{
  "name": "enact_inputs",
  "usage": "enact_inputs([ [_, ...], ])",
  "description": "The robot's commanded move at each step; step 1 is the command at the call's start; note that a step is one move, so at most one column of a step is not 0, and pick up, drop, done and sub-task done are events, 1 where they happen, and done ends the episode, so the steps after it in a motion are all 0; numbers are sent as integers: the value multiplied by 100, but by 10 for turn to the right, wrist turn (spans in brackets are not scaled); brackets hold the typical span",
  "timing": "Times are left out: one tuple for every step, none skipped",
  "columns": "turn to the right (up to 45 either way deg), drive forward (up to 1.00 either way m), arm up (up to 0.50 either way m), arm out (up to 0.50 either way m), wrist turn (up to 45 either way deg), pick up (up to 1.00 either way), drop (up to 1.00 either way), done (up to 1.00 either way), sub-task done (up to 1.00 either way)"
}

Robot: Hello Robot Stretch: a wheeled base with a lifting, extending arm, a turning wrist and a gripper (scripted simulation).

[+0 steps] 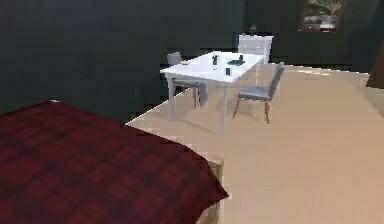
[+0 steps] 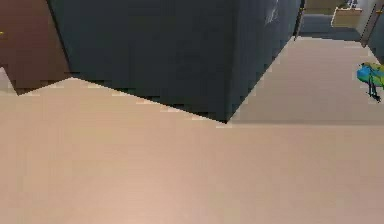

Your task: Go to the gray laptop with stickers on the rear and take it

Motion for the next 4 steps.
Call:
enact_inputs([
  [450,0,0,0,0,0,0,0,0],
  [450,0,0,0,0,0,0,0,0],
  [270,0,0,0,0,0,0,0,0],
  [0,35,0,0,0,0,0,0,0],
])
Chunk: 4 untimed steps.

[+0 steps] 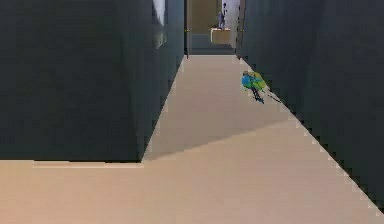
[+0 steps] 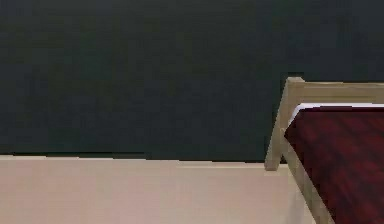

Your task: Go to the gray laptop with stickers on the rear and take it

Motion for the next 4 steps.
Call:
enact_inputs([
  [-450,0,0,0,0,0,0,0,0],
  [-390,0,0,0,0,0,0,0,0],
  [0,100,0,0,0,0,0,0,0],
  [-30,0,0,0,0,0,0,0,0],
])
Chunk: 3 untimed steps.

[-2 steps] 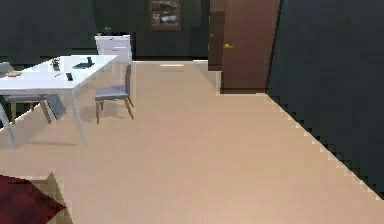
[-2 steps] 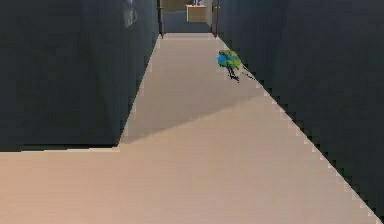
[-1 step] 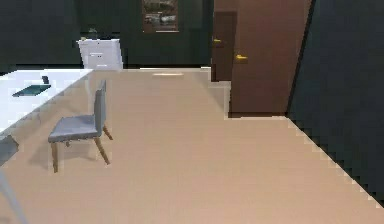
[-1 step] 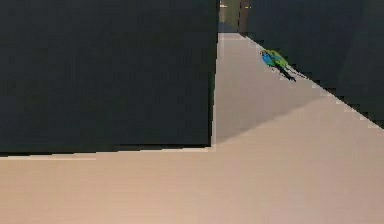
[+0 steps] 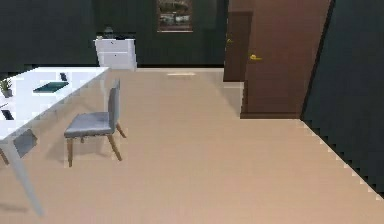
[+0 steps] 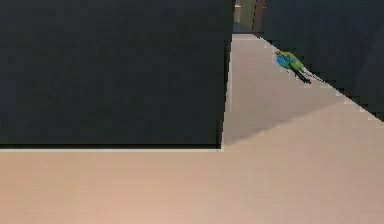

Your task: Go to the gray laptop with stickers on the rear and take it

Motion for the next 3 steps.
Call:
enact_inputs([
  [0,100,0,0,0,0,0,0,0],
  [0,100,0,0,0,0,0,0,0],
  [0,85,0,0,0,0,0,0,0],
])
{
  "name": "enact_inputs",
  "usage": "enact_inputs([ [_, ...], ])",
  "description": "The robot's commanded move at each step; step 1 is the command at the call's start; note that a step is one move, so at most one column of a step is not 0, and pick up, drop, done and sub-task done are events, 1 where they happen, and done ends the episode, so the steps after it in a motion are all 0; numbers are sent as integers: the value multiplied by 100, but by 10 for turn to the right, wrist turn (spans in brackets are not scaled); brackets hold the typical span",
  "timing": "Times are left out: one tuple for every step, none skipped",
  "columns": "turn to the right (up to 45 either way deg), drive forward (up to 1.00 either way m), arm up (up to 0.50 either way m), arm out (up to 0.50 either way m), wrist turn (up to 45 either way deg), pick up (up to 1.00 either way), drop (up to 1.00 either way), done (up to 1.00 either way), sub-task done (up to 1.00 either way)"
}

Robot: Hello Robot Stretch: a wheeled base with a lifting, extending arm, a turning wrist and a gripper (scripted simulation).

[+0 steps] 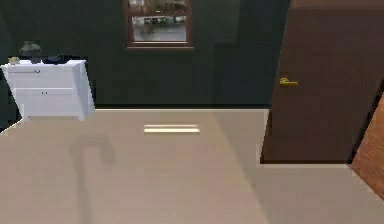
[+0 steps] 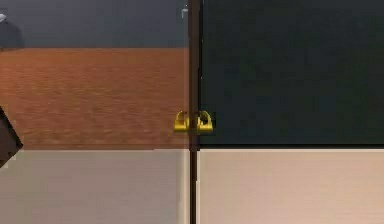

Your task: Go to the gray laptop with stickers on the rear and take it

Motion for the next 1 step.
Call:
enact_inputs([
  [390,0,0,0,0,0,0,0,0],
])
